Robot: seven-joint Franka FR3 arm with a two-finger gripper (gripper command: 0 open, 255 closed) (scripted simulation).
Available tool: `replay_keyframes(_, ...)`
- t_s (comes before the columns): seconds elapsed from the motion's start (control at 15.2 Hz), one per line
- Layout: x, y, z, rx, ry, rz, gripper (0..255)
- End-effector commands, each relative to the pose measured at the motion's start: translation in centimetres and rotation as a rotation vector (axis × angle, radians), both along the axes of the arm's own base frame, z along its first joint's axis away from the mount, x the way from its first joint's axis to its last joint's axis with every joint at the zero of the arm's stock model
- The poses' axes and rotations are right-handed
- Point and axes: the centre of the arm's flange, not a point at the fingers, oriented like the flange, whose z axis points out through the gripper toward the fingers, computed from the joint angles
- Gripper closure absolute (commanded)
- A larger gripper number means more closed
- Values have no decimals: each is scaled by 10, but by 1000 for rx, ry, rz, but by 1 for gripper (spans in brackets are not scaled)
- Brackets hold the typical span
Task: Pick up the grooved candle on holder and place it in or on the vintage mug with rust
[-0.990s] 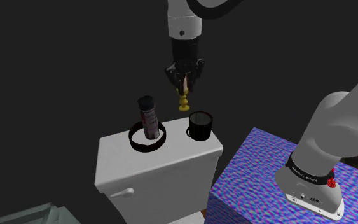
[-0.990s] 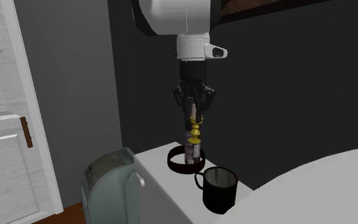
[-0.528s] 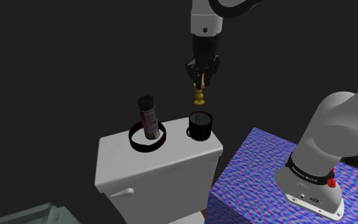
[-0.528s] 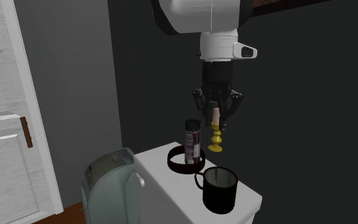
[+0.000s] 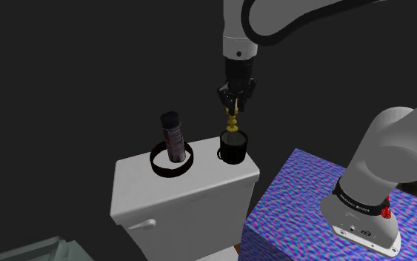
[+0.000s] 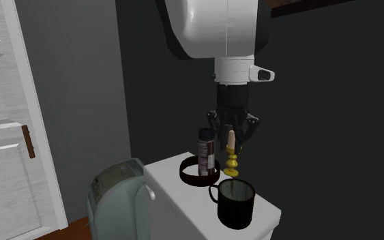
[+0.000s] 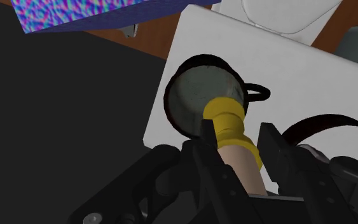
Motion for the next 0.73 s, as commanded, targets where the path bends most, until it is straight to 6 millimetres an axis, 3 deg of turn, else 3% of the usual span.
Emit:
replay_keyframes(0.0, 0, 0, -10, 0, -1, 0, 255)
replay_keyframes(0.46, 0, 0, -48, 0, -1, 0, 255)
replay_keyframes(0.66, 0, 0, -48, 0, -1, 0, 255)
